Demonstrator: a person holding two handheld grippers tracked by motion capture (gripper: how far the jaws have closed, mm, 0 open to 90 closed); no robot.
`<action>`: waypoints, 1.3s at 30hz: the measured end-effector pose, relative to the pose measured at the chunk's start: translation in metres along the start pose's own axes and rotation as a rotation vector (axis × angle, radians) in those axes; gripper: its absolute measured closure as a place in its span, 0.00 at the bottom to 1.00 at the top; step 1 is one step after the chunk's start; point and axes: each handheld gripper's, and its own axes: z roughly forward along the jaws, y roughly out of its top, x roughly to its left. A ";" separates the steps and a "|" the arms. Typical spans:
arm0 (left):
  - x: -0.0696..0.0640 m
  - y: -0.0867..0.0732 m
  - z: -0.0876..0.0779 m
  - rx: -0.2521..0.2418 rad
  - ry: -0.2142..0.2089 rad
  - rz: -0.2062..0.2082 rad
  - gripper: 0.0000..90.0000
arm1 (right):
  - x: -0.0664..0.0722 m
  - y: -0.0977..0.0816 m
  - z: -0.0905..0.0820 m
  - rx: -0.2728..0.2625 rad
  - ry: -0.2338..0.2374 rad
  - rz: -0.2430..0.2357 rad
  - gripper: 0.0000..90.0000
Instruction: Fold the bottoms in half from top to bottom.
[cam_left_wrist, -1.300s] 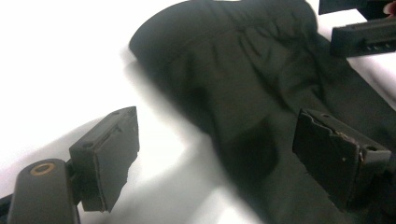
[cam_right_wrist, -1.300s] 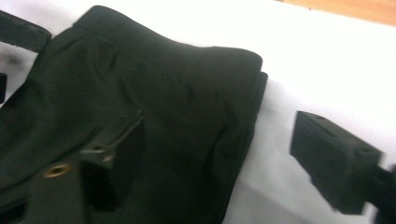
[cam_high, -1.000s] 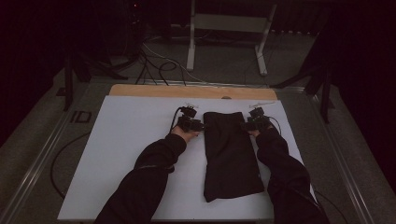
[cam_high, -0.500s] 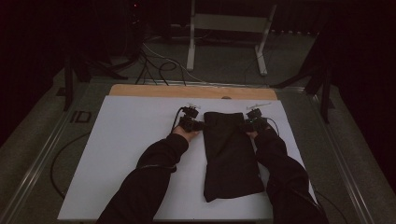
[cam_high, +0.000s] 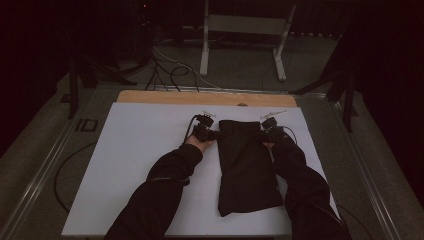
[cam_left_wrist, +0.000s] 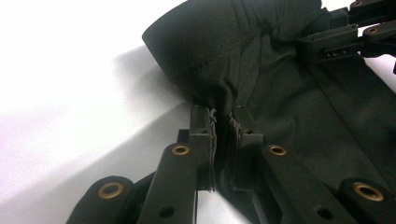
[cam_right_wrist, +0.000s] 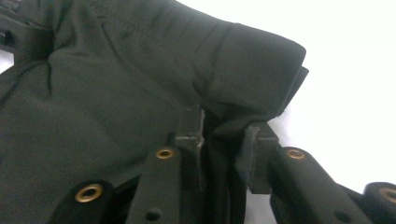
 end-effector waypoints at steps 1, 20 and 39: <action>0.000 0.000 0.000 0.000 -0.001 -0.003 0.91 | 0.002 0.000 0.000 0.002 -0.004 -0.011 0.85; -0.003 0.005 -0.008 -0.015 -0.011 0.020 0.93 | 0.004 0.004 -0.013 -0.050 -0.036 -0.046 0.97; -0.010 0.030 -0.031 -0.058 -0.009 0.092 0.94 | 0.003 0.017 -0.033 -0.137 -0.022 -0.022 0.97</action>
